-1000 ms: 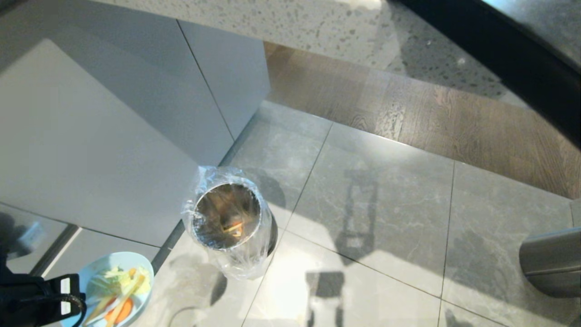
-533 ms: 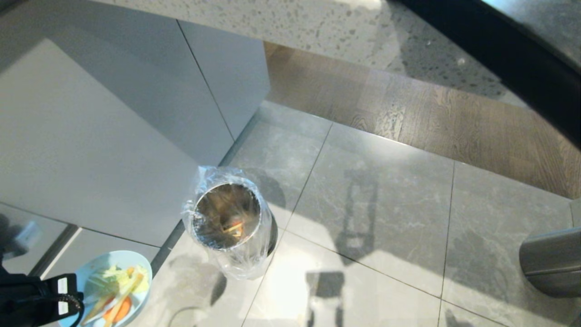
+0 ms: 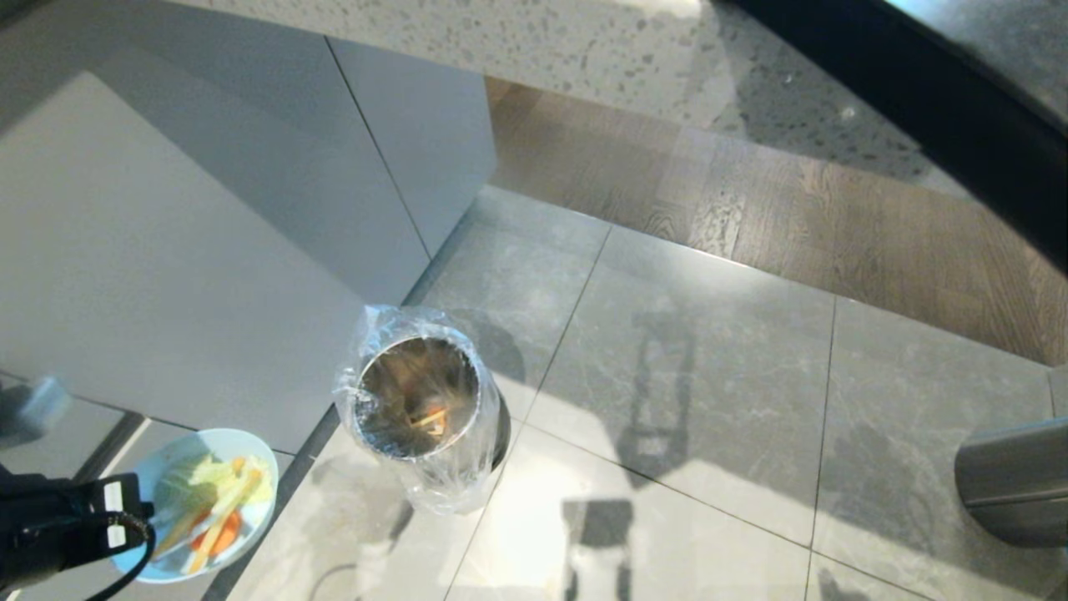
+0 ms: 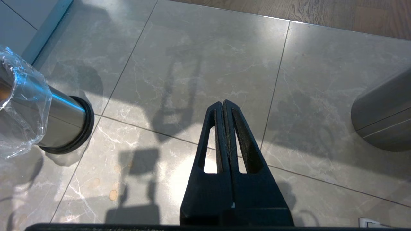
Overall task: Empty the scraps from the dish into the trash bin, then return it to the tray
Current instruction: Move the bowl over the trash can
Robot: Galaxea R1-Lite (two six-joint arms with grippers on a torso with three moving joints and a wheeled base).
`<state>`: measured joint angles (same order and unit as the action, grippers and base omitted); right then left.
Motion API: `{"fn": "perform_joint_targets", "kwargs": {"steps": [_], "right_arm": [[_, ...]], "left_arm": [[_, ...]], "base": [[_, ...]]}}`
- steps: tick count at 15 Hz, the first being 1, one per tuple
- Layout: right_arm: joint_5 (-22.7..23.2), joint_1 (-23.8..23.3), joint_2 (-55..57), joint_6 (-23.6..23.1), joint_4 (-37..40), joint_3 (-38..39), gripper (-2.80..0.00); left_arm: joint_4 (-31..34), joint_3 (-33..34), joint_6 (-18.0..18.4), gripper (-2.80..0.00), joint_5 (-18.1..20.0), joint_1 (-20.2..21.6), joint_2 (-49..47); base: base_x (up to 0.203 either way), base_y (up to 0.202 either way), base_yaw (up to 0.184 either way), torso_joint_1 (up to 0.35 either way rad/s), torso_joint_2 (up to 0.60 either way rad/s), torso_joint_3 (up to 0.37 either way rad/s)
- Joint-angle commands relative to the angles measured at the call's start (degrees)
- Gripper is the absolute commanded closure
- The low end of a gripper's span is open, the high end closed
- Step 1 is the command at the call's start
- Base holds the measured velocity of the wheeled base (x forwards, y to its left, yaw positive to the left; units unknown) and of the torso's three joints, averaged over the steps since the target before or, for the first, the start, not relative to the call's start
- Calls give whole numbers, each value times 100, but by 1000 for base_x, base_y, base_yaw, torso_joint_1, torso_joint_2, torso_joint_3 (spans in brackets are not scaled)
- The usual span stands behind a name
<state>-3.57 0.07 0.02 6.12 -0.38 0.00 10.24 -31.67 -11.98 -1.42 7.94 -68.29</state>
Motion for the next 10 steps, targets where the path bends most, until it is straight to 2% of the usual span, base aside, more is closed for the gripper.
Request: {"fn": "perform_joint_targets", "kwargs": {"steps": [1,3,5,6,10], "right_arm": [[-3,1,-2,3,-2,0,0],[-3,1,-2,3,0,0,0],[-3,1,-2,3,3,0,0],[-3,1,-2,3,-6,0,0],[-3,1,-2,3,-6,0,0]], "left_arm": [[-264,-41,133,0,-21,-34,-186],[-364,-133,288,0,-25,-46,-330],[-420,-171,776,0,-17,-56,-412],[-647,-164,995,0,-13,-105,-498],[-1662,4,1434,0,-115,-814,-919]], "base": [[0,0,0,0,0,0],[0,0,0,0,0,0],[0,0,0,0,0,0],[0,0,0,0,0,0],[0,0,0,0,0,0]]}}
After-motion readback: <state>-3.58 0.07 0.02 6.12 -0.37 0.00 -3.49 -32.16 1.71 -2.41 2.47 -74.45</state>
